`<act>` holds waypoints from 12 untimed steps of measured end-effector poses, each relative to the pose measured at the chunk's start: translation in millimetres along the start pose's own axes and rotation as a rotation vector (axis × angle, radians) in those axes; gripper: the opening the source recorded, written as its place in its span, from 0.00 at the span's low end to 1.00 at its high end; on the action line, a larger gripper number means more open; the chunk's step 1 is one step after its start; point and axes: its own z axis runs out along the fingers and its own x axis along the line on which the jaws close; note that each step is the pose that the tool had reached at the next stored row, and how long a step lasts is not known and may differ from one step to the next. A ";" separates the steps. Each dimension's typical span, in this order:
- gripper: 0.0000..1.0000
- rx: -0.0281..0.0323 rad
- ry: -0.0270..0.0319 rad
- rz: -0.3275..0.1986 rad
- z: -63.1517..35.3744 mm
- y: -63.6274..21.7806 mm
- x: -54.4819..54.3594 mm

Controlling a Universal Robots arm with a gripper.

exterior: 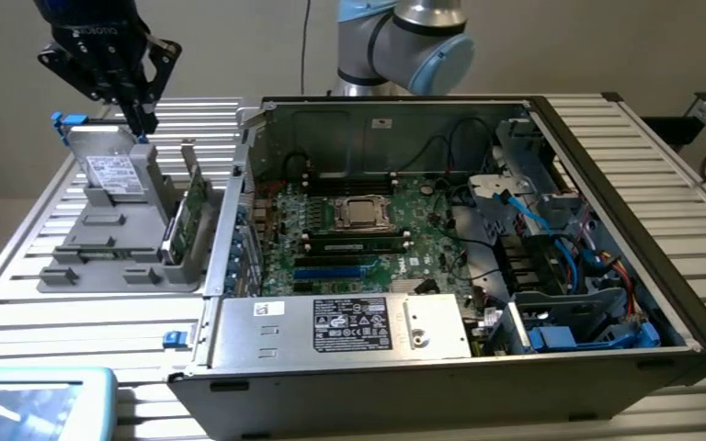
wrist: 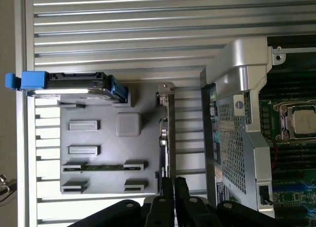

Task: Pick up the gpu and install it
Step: 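Pick up the gpu and move the gpu toward the slot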

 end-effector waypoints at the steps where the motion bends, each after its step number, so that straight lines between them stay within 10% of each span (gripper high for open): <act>1: 0.19 0.0000 0.0000 0.000 0.0 0.0 0.0; 7: 0.44 -0.0002 -0.0022 0.000 5.7 -0.7 6.4; 12: 0.44 -0.0005 -0.0016 -0.014 14.7 -1.2 7.4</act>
